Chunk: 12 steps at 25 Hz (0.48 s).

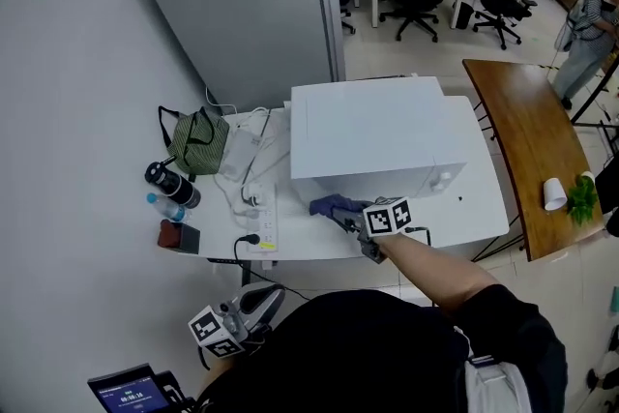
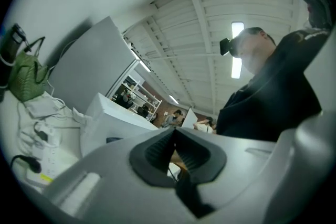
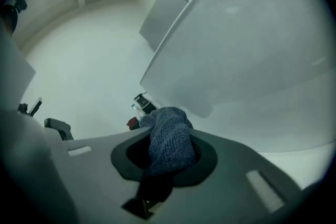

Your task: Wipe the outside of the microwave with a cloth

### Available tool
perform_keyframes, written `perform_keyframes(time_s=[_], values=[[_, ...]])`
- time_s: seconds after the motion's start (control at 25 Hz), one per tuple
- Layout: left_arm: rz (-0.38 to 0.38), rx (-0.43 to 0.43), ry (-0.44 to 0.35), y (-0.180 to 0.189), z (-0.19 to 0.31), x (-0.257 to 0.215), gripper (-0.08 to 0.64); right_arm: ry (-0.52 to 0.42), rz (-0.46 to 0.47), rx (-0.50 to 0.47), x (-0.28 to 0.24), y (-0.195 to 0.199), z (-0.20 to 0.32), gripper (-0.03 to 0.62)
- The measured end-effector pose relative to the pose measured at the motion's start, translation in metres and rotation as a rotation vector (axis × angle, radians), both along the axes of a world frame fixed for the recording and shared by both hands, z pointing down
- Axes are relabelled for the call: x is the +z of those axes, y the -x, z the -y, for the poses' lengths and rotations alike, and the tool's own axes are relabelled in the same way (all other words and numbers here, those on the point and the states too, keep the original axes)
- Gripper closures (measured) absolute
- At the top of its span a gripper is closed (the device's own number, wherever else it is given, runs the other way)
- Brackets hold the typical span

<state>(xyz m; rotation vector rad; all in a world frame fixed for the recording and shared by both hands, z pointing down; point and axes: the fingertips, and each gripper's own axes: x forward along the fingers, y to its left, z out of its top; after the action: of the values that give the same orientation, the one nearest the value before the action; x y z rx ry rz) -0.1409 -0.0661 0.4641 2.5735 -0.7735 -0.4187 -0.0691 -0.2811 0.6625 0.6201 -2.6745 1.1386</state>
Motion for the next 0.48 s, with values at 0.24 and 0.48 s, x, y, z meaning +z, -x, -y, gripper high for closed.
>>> perform_keyframes(time_s=[0.24,0.48], values=[[0.013,-0.109,0.031,0.062,-0.020,0.006,0.557,0.035,-0.029,-0.009,0.032,0.075,0.011,0.526],[0.005,-0.070,0.030,0.050,-0.008,0.008,0.557,0.031,-0.072,0.154,0.045,-0.039,0.036,0.526]])
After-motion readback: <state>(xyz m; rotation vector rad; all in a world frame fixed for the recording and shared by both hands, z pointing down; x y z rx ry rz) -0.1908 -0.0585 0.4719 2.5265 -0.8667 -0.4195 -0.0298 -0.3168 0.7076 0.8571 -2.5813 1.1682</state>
